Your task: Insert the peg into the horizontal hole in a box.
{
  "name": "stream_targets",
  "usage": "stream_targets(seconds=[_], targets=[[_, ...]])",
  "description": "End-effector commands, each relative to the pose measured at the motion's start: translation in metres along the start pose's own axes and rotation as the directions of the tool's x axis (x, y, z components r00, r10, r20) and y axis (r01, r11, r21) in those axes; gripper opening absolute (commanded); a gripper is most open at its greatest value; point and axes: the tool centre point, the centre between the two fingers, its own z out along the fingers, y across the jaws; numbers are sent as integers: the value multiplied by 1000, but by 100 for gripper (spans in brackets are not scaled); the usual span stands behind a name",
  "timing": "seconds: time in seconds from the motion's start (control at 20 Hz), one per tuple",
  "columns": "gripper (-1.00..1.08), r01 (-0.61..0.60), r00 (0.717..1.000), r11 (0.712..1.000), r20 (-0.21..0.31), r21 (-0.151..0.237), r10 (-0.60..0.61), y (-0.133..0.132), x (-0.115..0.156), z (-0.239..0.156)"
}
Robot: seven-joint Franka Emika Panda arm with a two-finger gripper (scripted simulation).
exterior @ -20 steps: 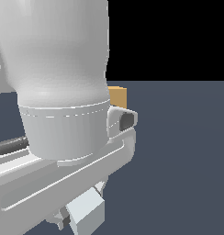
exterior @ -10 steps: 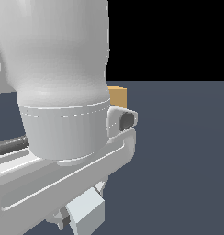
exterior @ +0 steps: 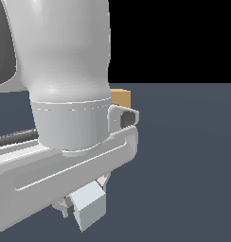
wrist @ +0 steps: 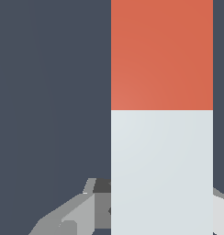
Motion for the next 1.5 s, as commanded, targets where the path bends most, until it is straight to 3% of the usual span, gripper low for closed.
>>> stream_targets(seconds=[0.0, 0.6, 1.45], targets=[[-100, -24, 1000, 1000, 2, -2, 24, 6, 8, -3], [-100, -208, 978, 978, 2, -2, 208, 54, 62, -17], [-100, -430, 903, 903, 1, -3, 430, 131, 114, -34]])
